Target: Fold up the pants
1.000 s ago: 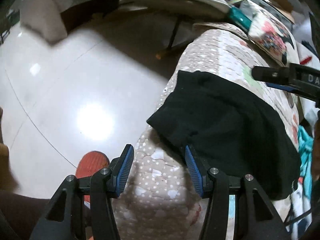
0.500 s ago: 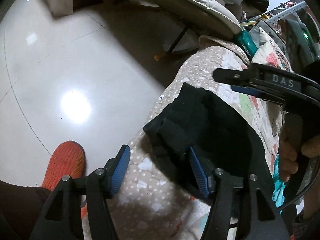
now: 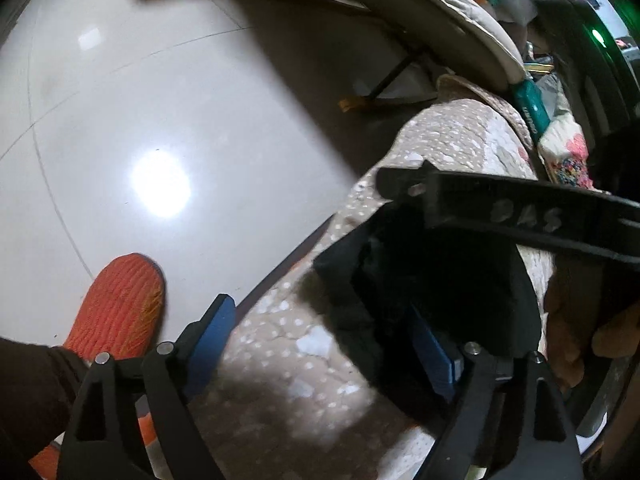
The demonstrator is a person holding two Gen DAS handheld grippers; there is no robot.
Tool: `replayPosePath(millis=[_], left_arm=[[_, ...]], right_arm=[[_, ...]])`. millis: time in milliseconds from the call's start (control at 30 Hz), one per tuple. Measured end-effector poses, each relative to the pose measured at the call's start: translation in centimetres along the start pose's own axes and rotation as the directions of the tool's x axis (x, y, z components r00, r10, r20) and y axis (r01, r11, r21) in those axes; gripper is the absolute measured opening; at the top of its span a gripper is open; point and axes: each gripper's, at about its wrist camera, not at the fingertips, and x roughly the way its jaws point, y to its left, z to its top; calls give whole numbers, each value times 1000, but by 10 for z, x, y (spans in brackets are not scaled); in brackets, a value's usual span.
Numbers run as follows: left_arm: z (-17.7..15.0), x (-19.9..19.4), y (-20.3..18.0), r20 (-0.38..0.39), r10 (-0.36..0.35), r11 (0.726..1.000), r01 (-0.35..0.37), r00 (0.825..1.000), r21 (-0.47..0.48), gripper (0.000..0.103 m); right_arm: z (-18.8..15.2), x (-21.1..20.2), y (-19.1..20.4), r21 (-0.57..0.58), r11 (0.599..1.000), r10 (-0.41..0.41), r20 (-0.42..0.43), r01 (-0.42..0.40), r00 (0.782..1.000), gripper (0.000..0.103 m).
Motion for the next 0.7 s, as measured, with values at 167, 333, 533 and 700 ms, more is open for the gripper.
replayPosePath(millis=[167,333,533,700], left_arm=[[4,9,-4,-84,-43,999,44,996,14,64],[7,-10,-20,-105,-148,986,154,983,59,18],[3,-34,-39,-55,-211,970,216,976,114,17],[-8,-54,-69,-16,-266,938,263,964,225,17]], right_arm=[[-4,8,21,-67,996,-57,-35,55,998,26],[-9,-9,27,-58,995,-78,4,78,997,16],[-19,-52,11,23,997,-75,107,73,991,16],[-37,-87,-5,105,992,-91,184,73,979,15]])
